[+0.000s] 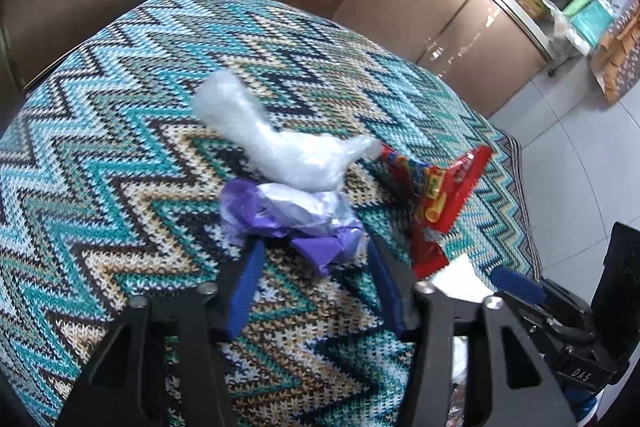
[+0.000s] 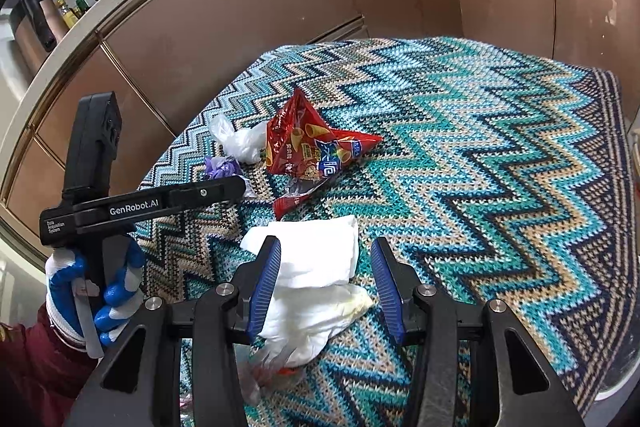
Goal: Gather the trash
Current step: 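Grasp the purple and white plastic bags with the left tool while the right tool grasps a white tissue, then carry the purple bags and white tissue over the trash bin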
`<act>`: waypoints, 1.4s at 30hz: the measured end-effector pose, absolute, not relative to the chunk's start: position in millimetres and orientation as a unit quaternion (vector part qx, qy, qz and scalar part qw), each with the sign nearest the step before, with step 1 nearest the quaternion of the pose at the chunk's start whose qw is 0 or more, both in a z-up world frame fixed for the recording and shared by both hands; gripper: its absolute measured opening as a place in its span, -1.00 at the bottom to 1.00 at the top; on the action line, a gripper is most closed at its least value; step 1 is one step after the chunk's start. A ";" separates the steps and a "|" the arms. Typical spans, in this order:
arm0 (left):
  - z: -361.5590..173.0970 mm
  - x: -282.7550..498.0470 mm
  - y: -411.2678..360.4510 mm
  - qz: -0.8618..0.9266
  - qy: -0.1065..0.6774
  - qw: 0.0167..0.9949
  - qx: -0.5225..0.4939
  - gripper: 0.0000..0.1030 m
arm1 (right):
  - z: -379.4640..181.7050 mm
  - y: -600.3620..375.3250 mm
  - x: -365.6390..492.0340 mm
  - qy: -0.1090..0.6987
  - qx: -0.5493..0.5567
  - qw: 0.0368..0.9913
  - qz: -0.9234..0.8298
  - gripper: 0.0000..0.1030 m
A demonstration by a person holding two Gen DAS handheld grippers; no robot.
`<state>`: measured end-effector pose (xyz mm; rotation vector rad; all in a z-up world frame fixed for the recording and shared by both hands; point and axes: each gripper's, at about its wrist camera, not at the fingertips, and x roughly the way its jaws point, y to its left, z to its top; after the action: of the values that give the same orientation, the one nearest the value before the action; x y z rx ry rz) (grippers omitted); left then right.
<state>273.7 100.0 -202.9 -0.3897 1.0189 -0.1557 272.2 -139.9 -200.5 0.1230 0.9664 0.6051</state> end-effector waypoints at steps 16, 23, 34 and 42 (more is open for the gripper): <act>-201.9 247.5 121.7 -0.078 0.470 0.856 -0.200 -0.63 | -218.0 -130.8 282.7 0.468 0.074 0.825 0.307 -0.80; -188.7 222.1 128.3 -0.080 0.457 0.866 -0.186 -0.64 | -192.1 -136.8 265.7 0.434 0.062 0.846 0.304 -0.87; -153.5 179.0 130.4 -0.091 0.417 0.889 -0.167 -0.64 | -144.8 -152.5 221.7 0.382 0.051 0.879 0.280 -0.89; -128.1 149.3 124.4 -0.108 0.388 0.902 -0.157 -0.64 | -114.2 -164.0 182.7 0.350 0.044 0.896 0.269 -0.89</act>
<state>149.3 124.4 -128.1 -0.3238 0.8033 -0.2226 182.7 -164.1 -114.2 0.0915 0.7243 0.5583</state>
